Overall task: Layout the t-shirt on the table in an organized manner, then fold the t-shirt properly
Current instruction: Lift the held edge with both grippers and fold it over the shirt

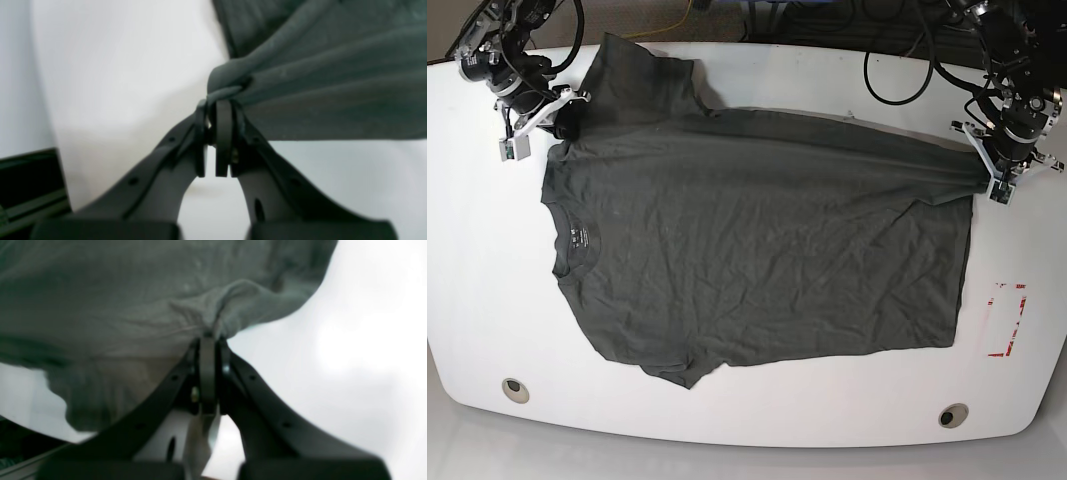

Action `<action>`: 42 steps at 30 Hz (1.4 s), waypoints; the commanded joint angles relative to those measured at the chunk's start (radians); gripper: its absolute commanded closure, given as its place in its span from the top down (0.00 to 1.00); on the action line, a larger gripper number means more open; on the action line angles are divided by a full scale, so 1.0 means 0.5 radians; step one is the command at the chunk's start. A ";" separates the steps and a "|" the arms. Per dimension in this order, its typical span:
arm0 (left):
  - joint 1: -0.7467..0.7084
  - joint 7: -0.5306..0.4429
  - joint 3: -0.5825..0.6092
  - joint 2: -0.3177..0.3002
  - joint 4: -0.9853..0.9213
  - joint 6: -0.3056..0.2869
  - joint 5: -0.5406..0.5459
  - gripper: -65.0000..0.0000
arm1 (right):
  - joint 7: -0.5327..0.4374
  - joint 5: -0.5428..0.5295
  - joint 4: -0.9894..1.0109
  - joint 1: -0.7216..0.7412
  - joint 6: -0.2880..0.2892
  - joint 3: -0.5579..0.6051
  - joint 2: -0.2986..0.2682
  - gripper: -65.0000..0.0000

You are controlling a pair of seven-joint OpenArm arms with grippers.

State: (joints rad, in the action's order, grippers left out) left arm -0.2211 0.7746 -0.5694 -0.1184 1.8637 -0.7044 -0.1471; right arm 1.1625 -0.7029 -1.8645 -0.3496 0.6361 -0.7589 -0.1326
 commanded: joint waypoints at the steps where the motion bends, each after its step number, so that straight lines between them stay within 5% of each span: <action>1: 0.048 -0.004 -0.007 -0.019 0.043 0.013 0.007 0.04 | -0.031 -0.017 -0.041 0.013 0.003 -0.012 -0.034 0.00; 25: 0.266 -0.004 0.416 -0.007 0.024 0.013 0.001 0.04 | 0.018 -0.001 0.152 0.434 0.000 -0.009 -0.126 0.00; 42: 0.496 -0.004 0.422 -0.062 -0.255 0.013 0.001 0.04 | 0.018 -0.001 0.607 0.787 -0.003 -0.009 -0.292 0.00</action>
State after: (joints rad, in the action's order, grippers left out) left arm 0.0074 0.7860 -0.3542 -0.1238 1.7332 -0.7044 -0.1532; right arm 1.1893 -0.6846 -1.5723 0.0093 0.6292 -0.7616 -0.2497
